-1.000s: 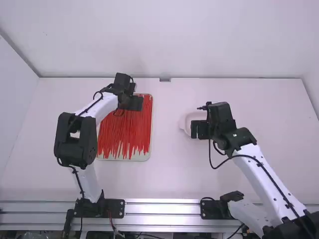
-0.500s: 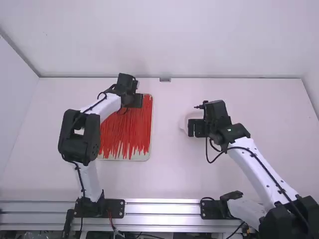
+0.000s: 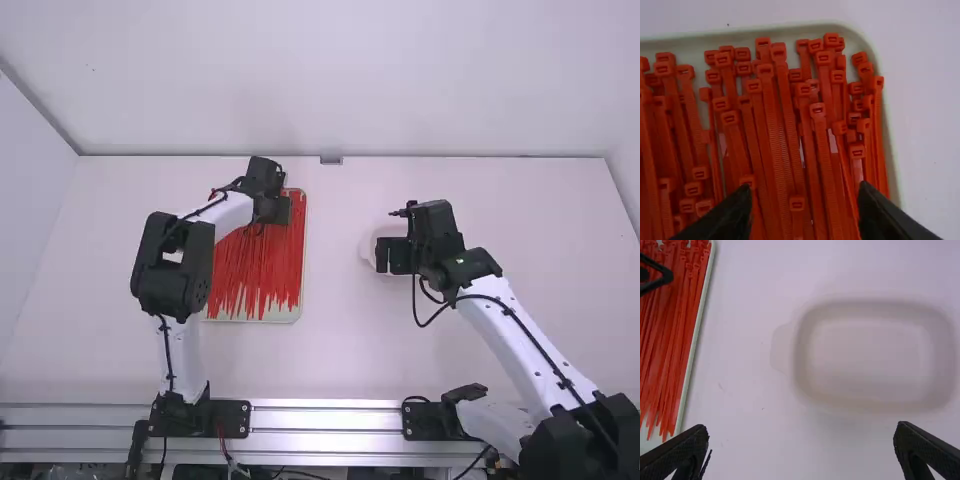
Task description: Fasten the cable tie
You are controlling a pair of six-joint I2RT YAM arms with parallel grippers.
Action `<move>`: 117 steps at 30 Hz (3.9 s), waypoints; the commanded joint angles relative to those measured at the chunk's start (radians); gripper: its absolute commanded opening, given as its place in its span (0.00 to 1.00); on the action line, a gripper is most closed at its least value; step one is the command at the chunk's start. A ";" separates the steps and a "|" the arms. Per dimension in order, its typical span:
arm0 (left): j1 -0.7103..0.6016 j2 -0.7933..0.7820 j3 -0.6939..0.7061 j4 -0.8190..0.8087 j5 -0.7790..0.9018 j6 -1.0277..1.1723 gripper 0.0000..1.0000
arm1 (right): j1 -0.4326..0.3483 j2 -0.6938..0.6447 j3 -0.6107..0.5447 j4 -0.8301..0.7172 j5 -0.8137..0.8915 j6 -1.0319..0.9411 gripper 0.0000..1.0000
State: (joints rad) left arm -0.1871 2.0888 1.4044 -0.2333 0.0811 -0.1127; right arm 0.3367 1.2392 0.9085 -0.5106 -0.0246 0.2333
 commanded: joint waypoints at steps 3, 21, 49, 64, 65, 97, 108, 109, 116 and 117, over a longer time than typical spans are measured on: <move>-0.004 0.037 0.008 0.001 -0.004 -0.003 0.46 | 0.005 0.005 0.034 0.007 0.002 0.001 0.99; -0.002 0.057 0.008 -0.009 -0.045 -0.024 0.17 | 0.003 0.005 0.034 0.011 0.003 0.001 0.99; -0.009 0.056 0.012 -0.028 -0.097 -0.029 0.13 | -0.038 0.005 0.034 0.043 -0.005 0.002 0.99; -0.010 0.047 0.012 -0.021 -0.100 -0.029 0.06 | -0.037 0.005 0.034 0.083 -0.005 0.002 0.99; -0.009 0.045 0.012 -0.020 -0.101 -0.029 0.05 | -0.037 0.005 0.034 0.084 -0.005 0.002 0.99; -0.010 -0.046 0.310 -0.309 -0.199 -0.102 0.02 | -0.035 0.005 0.034 0.100 -0.006 0.009 0.99; -0.019 -0.288 0.306 -0.335 -0.208 -0.107 0.02 | -0.035 0.005 0.034 0.215 -0.156 0.002 0.99; -0.023 -0.309 0.305 -0.346 -0.222 -0.108 0.02 | -0.035 0.005 0.034 0.228 -0.175 0.002 0.99; -0.072 -0.460 0.229 -0.375 -0.339 -0.108 0.02 | -0.035 0.005 0.034 0.327 -0.305 0.002 0.99; -0.081 -0.492 0.202 -0.368 -0.352 -0.108 0.02 | -0.035 0.005 0.034 0.347 -0.330 0.002 0.99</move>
State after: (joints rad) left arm -0.2523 1.6470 1.6428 -0.5957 -0.2157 -0.2176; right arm 0.3027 1.2396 0.9096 -0.1726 -0.2859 0.2356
